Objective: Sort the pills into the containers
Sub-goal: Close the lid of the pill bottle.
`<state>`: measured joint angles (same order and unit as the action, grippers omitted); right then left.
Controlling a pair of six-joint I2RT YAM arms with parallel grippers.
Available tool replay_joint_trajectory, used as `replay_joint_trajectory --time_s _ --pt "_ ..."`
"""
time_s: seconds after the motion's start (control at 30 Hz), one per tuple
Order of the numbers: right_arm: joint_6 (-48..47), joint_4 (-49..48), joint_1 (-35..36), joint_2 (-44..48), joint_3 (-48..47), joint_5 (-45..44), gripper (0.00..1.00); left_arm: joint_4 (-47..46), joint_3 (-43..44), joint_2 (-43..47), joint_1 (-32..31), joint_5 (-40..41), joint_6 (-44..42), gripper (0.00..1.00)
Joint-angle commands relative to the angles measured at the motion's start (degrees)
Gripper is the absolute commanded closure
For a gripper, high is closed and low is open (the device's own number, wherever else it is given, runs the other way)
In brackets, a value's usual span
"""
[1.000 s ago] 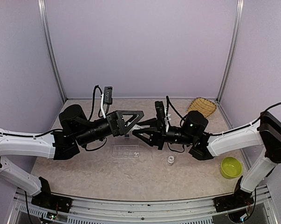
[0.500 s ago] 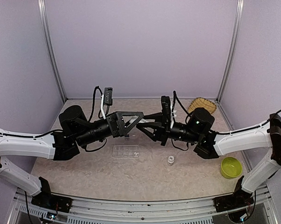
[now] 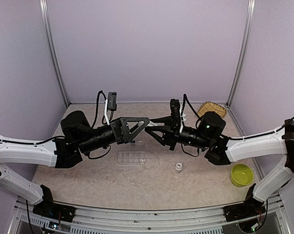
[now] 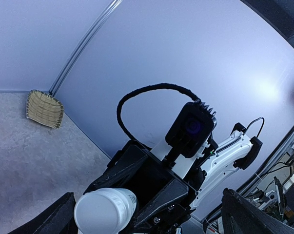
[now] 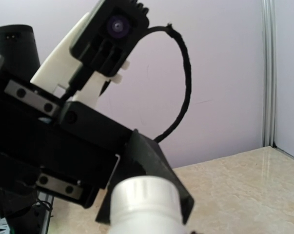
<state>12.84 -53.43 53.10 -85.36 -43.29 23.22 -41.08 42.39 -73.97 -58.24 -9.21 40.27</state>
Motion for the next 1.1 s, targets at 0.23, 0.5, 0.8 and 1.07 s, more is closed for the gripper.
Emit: replay_joint_trajectory --time_s 0.23,0.5,0.8,1.07 --pt "0.52 0.07 -0.68 -0.67 0.13 0.51 0.85 -2.31 0.31 0.45 -0.65 -1.73 -0.73 0.01" --pt "2.27 -1.55 -0.61 -2.12 0.14 2.86 0.85 -2.43 0.50 0.11 -0.65 -1.67 -0.87 0.01" --pt "3.63 -3.68 -0.12 -3.64 0.45 4.21 0.85 -2.38 0.49 -0.21 -0.65 -1.68 -1.04 0.01" --pt "3.67 -3.27 0.36 -3.98 -0.30 4.77 0.85 -2.18 1.44 -0.90 -0.65 -2.01 -1.58 0.01"
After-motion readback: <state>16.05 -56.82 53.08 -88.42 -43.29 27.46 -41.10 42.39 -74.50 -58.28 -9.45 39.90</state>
